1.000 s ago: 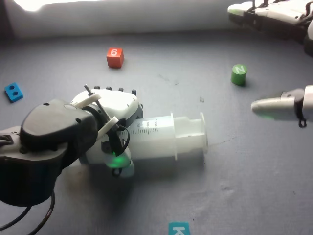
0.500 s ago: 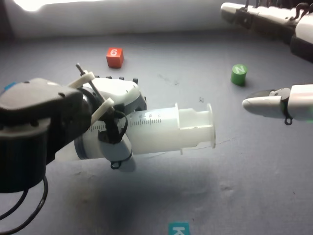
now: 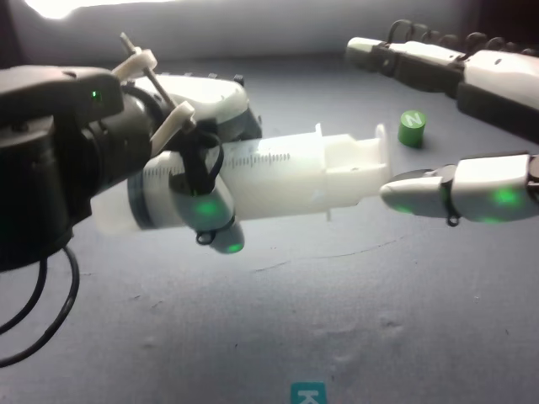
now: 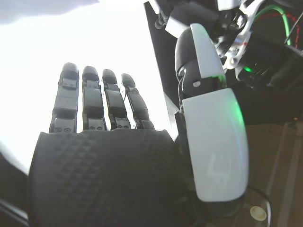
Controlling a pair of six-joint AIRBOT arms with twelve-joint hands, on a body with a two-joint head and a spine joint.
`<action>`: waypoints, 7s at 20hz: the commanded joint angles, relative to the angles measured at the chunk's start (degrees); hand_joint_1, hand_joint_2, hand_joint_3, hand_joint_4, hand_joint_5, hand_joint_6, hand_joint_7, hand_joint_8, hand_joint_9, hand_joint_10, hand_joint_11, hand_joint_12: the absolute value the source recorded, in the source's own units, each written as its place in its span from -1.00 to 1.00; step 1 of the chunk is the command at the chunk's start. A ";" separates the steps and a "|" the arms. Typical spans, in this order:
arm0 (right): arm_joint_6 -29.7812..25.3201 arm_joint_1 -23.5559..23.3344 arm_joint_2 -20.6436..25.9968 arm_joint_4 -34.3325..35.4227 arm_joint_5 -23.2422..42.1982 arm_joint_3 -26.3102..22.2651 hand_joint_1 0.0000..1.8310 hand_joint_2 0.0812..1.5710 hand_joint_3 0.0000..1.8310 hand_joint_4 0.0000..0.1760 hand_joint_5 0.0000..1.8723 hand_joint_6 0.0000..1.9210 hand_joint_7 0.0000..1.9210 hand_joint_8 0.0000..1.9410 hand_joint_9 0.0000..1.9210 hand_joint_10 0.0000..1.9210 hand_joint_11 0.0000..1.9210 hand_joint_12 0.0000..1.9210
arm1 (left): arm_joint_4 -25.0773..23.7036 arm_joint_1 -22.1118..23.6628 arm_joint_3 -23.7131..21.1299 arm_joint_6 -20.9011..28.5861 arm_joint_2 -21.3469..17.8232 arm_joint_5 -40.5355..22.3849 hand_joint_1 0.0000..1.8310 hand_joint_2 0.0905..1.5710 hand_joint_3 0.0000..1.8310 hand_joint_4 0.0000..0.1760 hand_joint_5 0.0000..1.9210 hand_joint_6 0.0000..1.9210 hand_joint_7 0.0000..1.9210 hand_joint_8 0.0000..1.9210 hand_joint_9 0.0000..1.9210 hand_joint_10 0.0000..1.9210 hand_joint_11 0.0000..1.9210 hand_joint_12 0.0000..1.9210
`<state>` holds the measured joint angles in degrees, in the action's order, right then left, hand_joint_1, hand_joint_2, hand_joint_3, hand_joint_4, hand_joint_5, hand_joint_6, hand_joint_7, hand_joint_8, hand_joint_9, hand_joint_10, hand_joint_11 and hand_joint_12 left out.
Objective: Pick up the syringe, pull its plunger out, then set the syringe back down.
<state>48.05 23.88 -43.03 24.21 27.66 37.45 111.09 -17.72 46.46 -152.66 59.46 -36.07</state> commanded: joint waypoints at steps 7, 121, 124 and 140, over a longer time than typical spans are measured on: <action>-0.43 0.68 -4.20 1.31 7.46 3.65 0.01 0.39 -1.00 -1.00 -0.97 -0.99 -0.93 -0.98 -0.93 -0.98 -0.96 -0.97 | 0.67 5.01 -0.60 -4.18 -1.30 -0.64 0.51 0.36 -1.00 -1.00 -0.03 -0.03 0.03 0.01 0.02 0.19 -0.14 0.05; -0.99 -0.40 10.47 2.87 4.82 2.94 -0.22 0.40 -1.00 -1.00 -0.82 -0.99 -0.77 -1.00 -0.75 -1.00 -1.00 -0.29 | -15.15 -4.86 2.85 11.76 -6.80 2.52 0.50 0.39 -1.00 -1.00 -0.06 0.00 0.00 0.10 -0.02 0.24 -0.16 0.11; -0.99 -0.40 10.45 2.86 4.84 2.94 -0.26 0.41 -1.00 -1.00 -0.81 -0.99 -0.76 -0.99 -0.73 -0.99 -1.00 -0.25 | -20.11 -8.00 3.26 19.01 -7.11 2.40 0.51 0.36 -1.00 -1.00 0.00 -0.07 0.05 0.00 0.01 0.17 -0.13 0.08; -1.00 -0.11 10.22 2.82 4.96 2.94 -0.30 0.43 -1.00 -1.00 -0.81 -1.00 -0.75 -1.00 -0.72 -1.00 -1.00 -0.22 | -29.45 -18.05 3.55 36.51 -8.00 1.02 0.51 0.36 -1.00 -1.00 -0.01 -0.06 0.03 0.04 0.02 0.17 -0.11 0.07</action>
<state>47.33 24.16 -33.01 27.79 26.24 40.23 84.58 -36.45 49.93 -116.46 51.90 -32.56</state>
